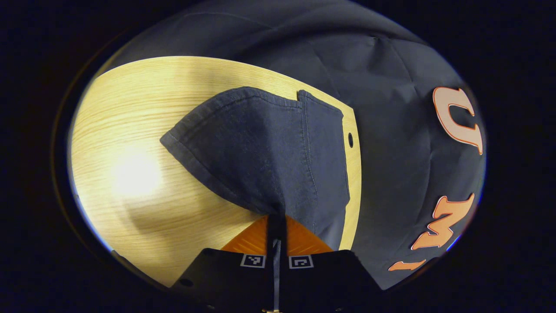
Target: Grasp the waist and the cuffs of the jeans and fold them to make the two legs overlap; first hold the waist and fold one-third of the jeans toward the cuffs, then hold the cuffs and fold the remaining one-third in the same direction to finish folding.
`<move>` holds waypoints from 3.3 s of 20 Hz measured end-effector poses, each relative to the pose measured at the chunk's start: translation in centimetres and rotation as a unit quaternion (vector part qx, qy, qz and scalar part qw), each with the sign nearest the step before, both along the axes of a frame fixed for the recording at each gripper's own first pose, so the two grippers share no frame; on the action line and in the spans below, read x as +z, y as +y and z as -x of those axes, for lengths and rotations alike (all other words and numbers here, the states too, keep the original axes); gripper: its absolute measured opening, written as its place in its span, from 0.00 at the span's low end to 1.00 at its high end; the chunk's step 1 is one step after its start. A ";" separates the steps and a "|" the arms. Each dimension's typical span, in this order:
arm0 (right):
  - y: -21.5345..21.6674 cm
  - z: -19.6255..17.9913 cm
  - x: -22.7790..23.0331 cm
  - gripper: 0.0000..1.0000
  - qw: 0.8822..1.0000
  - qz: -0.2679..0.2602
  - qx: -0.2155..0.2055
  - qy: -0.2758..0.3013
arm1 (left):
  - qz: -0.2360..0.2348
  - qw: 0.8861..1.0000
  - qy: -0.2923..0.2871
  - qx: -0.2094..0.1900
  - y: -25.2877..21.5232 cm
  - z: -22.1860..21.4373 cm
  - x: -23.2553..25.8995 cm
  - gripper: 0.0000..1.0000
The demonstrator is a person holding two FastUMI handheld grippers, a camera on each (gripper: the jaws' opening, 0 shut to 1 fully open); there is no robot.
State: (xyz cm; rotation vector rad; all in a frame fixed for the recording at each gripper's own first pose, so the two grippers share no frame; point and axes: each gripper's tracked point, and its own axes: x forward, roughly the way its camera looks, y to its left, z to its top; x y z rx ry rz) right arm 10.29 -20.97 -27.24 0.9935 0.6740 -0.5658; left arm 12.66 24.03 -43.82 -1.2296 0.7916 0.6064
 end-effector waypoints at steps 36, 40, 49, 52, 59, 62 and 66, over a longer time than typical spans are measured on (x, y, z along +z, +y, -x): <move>3.5 -7.0 1.3 0.00 0.994 -0.015 0.071 -0.087 | -0.010 0.998 -0.037 -0.045 0.0 -0.1 5.1 0.05; 4.6 -8.1 4.6 0.00 0.992 -0.022 0.077 -0.100 | 0.000 0.999 -0.039 -0.031 -0.3 0.2 8.1 0.05; 5.8 -13.5 10.5 0.00 0.988 -0.027 0.107 -0.108 | -0.019 0.998 0.018 -0.054 -0.2 -3.0 11.9 0.05; 5.9 -16.1 11.0 0.00 0.989 -0.037 0.106 -0.096 | 0.000 0.998 0.046 -0.036 0.2 -6.2 10.9 0.05; 5.6 -22.3 10.7 0.00 0.992 -0.047 0.102 -0.059 | 0.008 0.997 0.064 -0.043 0.7 -15.8 9.0 0.05; 5.5 -25.3 10.0 0.00 0.993 -0.055 0.094 -0.051 | 0.000 0.996 0.077 -0.055 1.1 -18.8 7.1 0.05; 4.9 -28.4 8.1 0.02 0.995 -0.047 0.084 -0.025 | -0.008 0.993 0.090 -0.069 1.5 -22.1 4.2 0.05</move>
